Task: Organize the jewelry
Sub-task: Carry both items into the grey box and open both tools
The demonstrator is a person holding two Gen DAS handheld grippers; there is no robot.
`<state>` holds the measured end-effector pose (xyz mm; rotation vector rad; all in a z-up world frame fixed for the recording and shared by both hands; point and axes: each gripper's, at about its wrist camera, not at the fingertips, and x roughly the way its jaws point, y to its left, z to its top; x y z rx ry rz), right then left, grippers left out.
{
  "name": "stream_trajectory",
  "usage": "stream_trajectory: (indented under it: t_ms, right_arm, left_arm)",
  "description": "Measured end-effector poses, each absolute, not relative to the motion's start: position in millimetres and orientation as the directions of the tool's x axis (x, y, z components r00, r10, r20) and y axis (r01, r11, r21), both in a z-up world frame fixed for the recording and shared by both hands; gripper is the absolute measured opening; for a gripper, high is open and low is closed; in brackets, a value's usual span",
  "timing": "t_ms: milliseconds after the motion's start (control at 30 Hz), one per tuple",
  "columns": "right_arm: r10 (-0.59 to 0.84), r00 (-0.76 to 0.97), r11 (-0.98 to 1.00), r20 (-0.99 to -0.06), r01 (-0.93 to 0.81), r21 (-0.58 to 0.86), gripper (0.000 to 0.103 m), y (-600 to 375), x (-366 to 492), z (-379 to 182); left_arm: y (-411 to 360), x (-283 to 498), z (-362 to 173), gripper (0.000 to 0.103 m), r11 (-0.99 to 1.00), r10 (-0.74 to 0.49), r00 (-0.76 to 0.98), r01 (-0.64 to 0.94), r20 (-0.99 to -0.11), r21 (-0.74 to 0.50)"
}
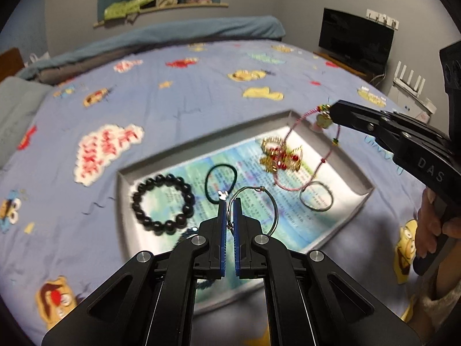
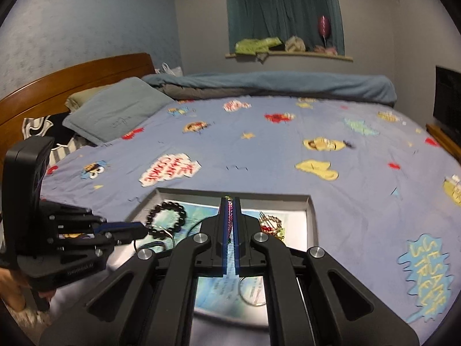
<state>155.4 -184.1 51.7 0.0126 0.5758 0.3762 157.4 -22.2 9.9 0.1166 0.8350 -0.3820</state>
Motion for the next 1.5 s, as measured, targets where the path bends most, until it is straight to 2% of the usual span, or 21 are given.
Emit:
stream_trajectory:
  t_ms: [533,900,967,1000,1033,1100,1167,1267,1300,1367,1467,1500]
  right_arm:
    - [0.275,0.64,0.939,-0.717,-0.34,0.057,0.003,-184.6,186.2,-11.6]
    - [0.253,0.625,0.945,-0.739,-0.324,0.05,0.003,-185.3,189.5,-21.2]
    - [0.258,0.628,0.945,-0.734,-0.321,0.059,0.008,-186.8,188.7,-19.9]
    - [0.261,0.628,0.945,-0.733,-0.32,0.062,0.015,-187.5,188.2,-18.9]
    - [0.265,0.633,0.946,-0.728,-0.315,0.07,0.019,-189.4,187.3,-17.1]
    - [0.269,0.638,0.948,-0.722,-0.309,0.08,0.021,-192.0,185.9,-15.0]
    - [0.269,0.643,0.95,-0.717,-0.3,0.087,0.023,-194.3,184.4,-13.1]
    - [0.271,0.649,0.951,-0.711,-0.294,0.094,0.033,-195.8,181.3,-9.5]
    - [0.276,0.652,0.951,-0.706,-0.293,0.101,0.037,-196.4,179.3,-8.1]
    - [0.283,0.66,0.95,-0.696,-0.292,0.109,0.046,-197.4,176.1,-4.8]
    - [0.304,0.678,0.948,-0.669,-0.287,0.139,0.062,-200.8,169.7,2.0]
    - [0.312,0.687,0.946,-0.656,-0.288,0.148,0.071,-202.3,166.5,5.8]
  left_arm:
    - [-23.8,187.6,-37.2,0.005,0.929,-0.262,0.543,0.365,-0.798,-0.057]
    - [-23.9,190.0,-38.9,0.005,0.934,-0.251,0.542,0.355,-0.802,-0.052]
    - [-23.1,188.6,-37.9,0.005,0.935,-0.255,0.543,0.351,-0.8,-0.06]
    - [-22.9,187.3,-37.6,0.005,0.934,-0.261,0.541,0.352,-0.799,-0.067]
    - [-22.4,185.2,-37.0,0.007,0.933,-0.263,0.541,0.352,-0.799,-0.068]
    - [-20.8,181.8,-35.4,0.012,0.936,-0.255,0.552,0.347,-0.794,-0.06]
    - [-18.5,178.7,-32.6,0.023,0.939,-0.251,0.562,0.339,-0.788,-0.057]
    - [-15.8,174.1,-25.2,0.034,0.942,-0.252,0.586,0.329,-0.77,-0.058]
    - [-15.3,170.9,-21.7,0.036,0.943,-0.254,0.598,0.328,-0.76,-0.057]
    - [-16.5,166.9,-17.0,0.053,0.944,-0.247,0.616,0.326,-0.748,-0.044]
    - [-17.7,159.5,-10.5,0.067,0.946,-0.233,0.645,0.324,-0.728,-0.016]
    - [-17.0,158.1,-8.8,0.068,0.949,-0.225,0.65,0.316,-0.726,-0.011]
